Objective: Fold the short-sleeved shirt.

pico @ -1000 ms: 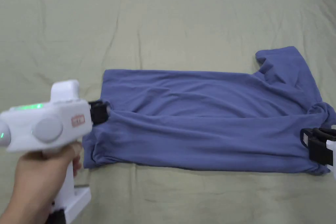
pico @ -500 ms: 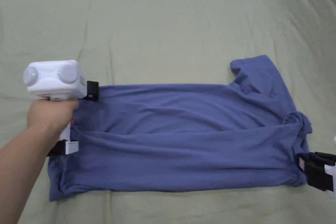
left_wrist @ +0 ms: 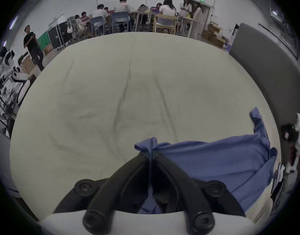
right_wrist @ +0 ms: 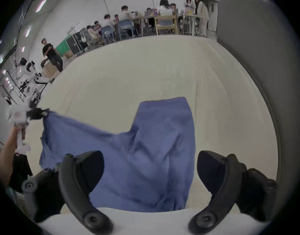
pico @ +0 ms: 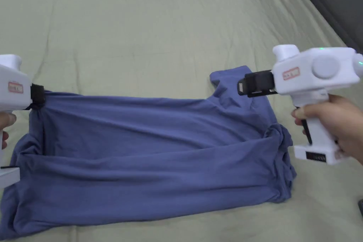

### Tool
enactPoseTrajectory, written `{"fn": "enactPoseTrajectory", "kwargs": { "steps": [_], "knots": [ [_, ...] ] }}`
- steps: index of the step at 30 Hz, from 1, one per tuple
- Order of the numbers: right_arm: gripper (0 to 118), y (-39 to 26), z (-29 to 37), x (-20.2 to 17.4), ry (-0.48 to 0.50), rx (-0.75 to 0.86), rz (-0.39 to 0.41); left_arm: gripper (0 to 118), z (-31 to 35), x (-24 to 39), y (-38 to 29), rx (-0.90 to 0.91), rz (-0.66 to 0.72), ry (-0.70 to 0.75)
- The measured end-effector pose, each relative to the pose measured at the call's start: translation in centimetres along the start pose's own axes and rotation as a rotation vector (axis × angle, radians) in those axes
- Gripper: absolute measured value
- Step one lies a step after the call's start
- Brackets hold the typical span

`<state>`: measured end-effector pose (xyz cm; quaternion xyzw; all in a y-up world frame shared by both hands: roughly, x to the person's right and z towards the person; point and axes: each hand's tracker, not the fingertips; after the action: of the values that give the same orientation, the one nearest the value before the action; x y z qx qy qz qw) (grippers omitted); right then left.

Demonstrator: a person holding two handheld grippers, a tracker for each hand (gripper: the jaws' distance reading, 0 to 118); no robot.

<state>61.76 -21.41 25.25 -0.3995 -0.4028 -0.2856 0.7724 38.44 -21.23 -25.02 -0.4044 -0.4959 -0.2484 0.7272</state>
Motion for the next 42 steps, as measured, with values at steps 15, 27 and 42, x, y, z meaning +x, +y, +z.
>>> {"fn": "enactPoseTrajectory", "kwargs": {
  "steps": [15,27,42],
  "knots": [
    [3,-1.1,-2.2,1.0,-0.145,-0.099,0.016,0,-1.9,-0.8,-1.2,-0.031,0.041,0.005],
    [3,-4.9,12.7,-0.5,0.002,0.064,0.116,0,6.4,-2.2,-3.4,0.064,-0.035,-0.075],
    [3,-17.6,9.5,-1.4,-0.010,-0.198,0.051,0,5.8,-2.7,-14.9,-0.088,-0.075,-0.056]
  ]
}}
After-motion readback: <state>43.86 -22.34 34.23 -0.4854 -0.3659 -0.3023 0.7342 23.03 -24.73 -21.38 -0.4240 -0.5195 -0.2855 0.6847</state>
